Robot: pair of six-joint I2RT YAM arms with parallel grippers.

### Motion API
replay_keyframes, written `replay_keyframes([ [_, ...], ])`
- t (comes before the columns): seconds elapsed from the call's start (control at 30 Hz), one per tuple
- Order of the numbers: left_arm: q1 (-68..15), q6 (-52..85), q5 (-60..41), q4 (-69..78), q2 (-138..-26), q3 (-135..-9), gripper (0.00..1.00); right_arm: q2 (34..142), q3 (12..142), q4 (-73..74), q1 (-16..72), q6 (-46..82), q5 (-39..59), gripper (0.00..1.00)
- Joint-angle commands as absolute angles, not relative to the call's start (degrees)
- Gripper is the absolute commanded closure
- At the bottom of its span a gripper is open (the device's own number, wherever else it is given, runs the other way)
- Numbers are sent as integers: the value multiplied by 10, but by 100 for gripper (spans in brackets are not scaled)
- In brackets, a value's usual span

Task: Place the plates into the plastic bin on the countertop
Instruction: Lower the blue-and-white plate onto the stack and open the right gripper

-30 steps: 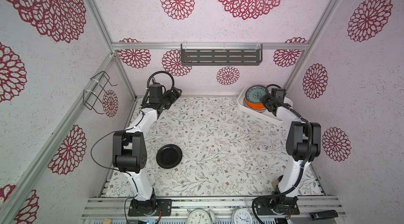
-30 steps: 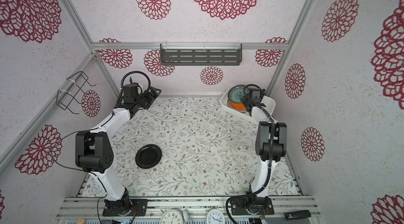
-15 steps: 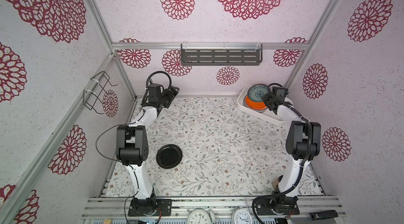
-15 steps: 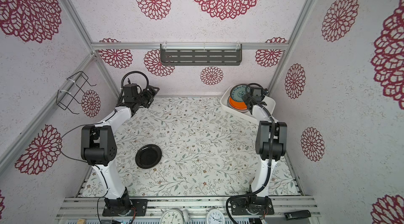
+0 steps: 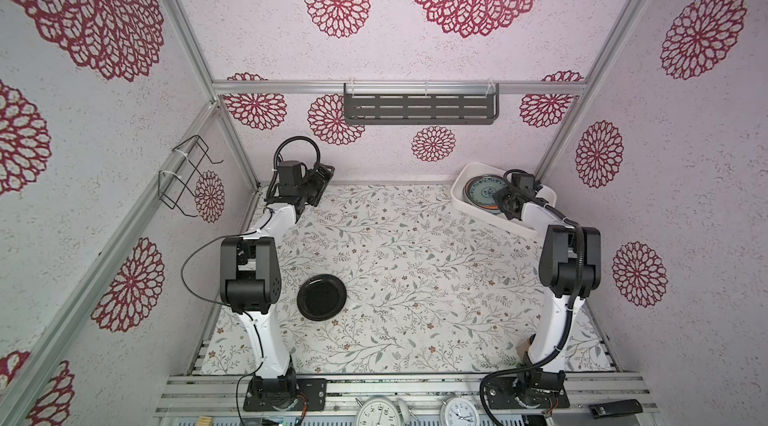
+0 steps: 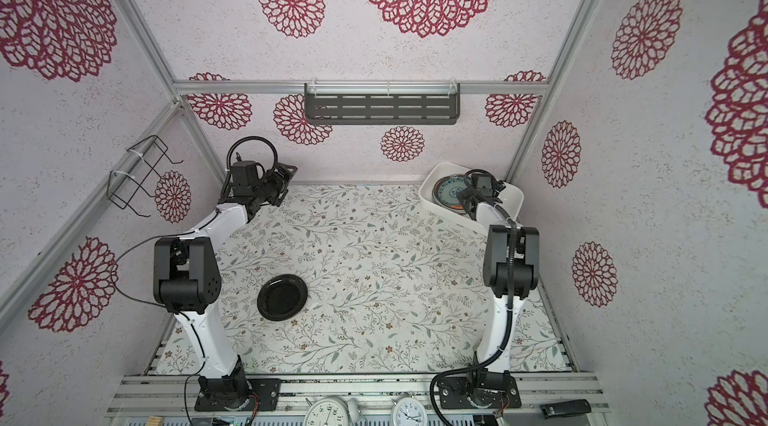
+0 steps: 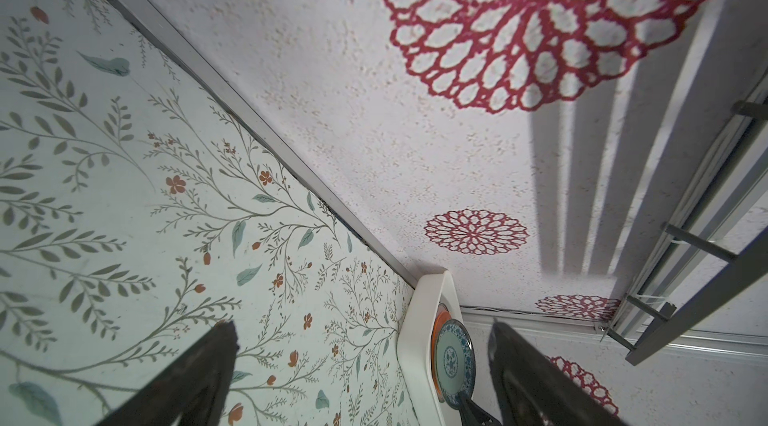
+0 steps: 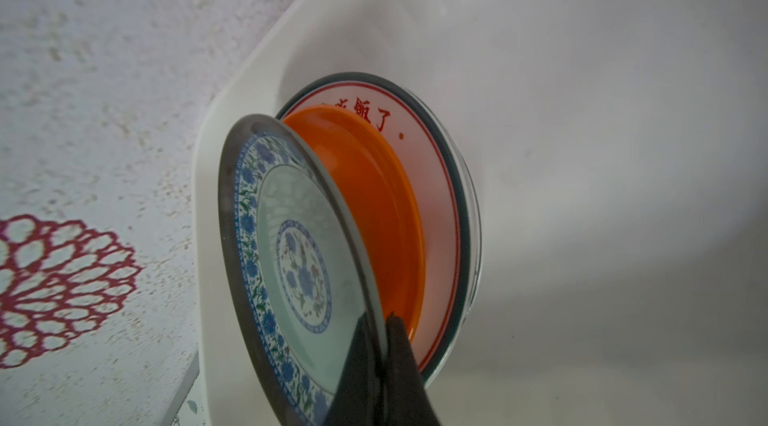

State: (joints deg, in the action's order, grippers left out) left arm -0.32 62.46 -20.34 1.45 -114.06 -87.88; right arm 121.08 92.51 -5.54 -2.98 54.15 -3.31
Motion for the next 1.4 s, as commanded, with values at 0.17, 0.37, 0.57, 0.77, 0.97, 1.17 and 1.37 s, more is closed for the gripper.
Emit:
replay_keyframes([
  [0.17, -1, 638, -188, 39, -1134, -855, 3, 1227, 982, -90, -38, 546, -32, 97],
  [0.37, -1, 646, -182, 41, -1137, -853, 3, 1245, 1011, -112, -39, 547, -21, 84],
  [0.57, -1, 638, -179, 23, -1136, -866, 3, 1251, 1040, -145, -39, 538, -24, 72],
  [0.77, 0, 628, -177, 5, -1131, -870, 3, 1247, 1069, -194, -35, 517, -40, 51],
  [0.97, 0, 601, -144, -25, -1062, -825, 3, 1228, 1078, -216, -24, 502, -52, 42],
  [1.17, -1, 564, -99, -86, -990, -763, 3, 1199, 1057, -161, 6, 465, -24, 30],
  [1.37, -1, 524, -58, -175, -918, -719, 3, 1183, 1054, -108, 50, 435, -4, 21],
])
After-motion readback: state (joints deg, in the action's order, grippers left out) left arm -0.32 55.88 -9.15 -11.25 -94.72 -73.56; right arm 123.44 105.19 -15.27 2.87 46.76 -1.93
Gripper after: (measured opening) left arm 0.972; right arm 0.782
